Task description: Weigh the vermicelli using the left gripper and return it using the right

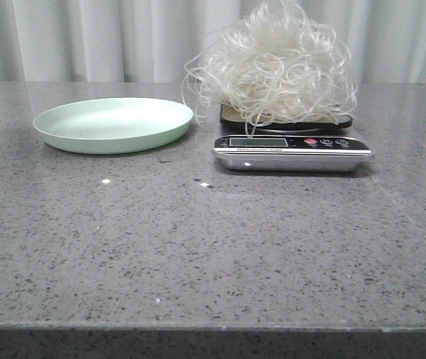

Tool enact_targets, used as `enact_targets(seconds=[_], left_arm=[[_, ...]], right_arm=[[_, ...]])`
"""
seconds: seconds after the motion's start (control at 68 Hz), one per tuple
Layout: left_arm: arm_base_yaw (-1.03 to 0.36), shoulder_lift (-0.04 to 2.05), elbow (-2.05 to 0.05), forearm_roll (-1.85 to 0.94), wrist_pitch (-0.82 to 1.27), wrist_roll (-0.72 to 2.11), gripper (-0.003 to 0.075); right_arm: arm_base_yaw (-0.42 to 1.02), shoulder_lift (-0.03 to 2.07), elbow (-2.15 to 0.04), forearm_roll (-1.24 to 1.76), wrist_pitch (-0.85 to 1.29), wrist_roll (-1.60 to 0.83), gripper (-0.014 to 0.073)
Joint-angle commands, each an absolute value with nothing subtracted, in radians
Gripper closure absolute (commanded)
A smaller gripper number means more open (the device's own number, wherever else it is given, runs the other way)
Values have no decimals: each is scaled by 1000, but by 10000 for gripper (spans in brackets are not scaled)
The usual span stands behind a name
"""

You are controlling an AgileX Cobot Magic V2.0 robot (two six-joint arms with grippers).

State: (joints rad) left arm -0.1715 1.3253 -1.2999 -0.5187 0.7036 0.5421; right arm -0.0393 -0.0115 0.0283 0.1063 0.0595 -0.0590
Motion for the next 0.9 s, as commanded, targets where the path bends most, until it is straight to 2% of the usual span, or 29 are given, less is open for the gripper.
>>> enact_targets(seconds=[0.0, 0.118, 0.588, 0.882], left_arm=[[-146, 1203, -1234, -452, 618, 532, 491], [-137, 1116, -1136, -374, 583, 532, 593], [-137, 732, -644, -360, 148, 525, 581], [-137, 640, -520, -369, 114, 525, 584]], right_arm=[[-44, -26, 20, 99, -16, -59, 443], [-44, -26, 20, 99, -18, -59, 443], [-44, -26, 20, 99, -43, -59, 443], [-44, -26, -59, 99, -94, -59, 443]])
